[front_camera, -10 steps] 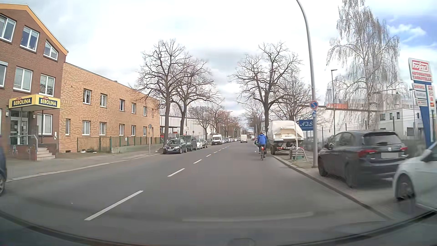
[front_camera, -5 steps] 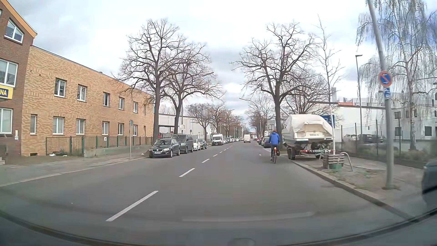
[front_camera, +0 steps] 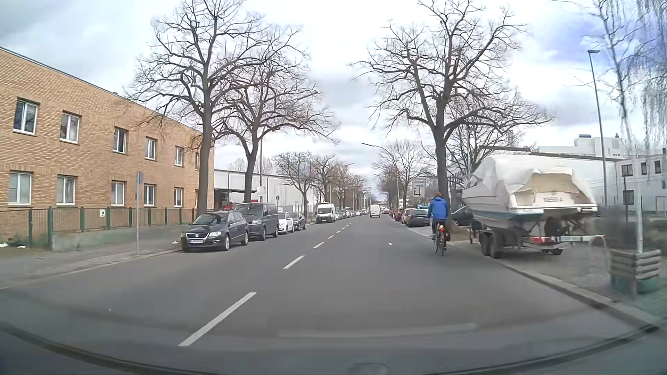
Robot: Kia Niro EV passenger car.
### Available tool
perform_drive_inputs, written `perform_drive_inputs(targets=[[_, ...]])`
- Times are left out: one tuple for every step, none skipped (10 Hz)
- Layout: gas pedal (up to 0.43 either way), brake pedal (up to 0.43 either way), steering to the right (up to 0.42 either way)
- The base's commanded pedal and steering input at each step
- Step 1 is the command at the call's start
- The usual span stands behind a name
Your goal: Follow the waypoints while adhering to traffic rules and regulations
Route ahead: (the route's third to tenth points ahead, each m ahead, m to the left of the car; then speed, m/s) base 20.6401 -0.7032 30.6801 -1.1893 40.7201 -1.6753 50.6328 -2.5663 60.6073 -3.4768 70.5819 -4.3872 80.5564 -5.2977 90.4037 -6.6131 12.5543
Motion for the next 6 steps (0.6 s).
perform_drive_inputs(targets=[[0.209, 0.000, 0.018], [0.189, 0.000, 0.019], [0.169, 0.000, 0.018], [0.169, 0.000, 0.018], [0.169, 0.000, 0.018], [0.169, 0.000, 0.018]])
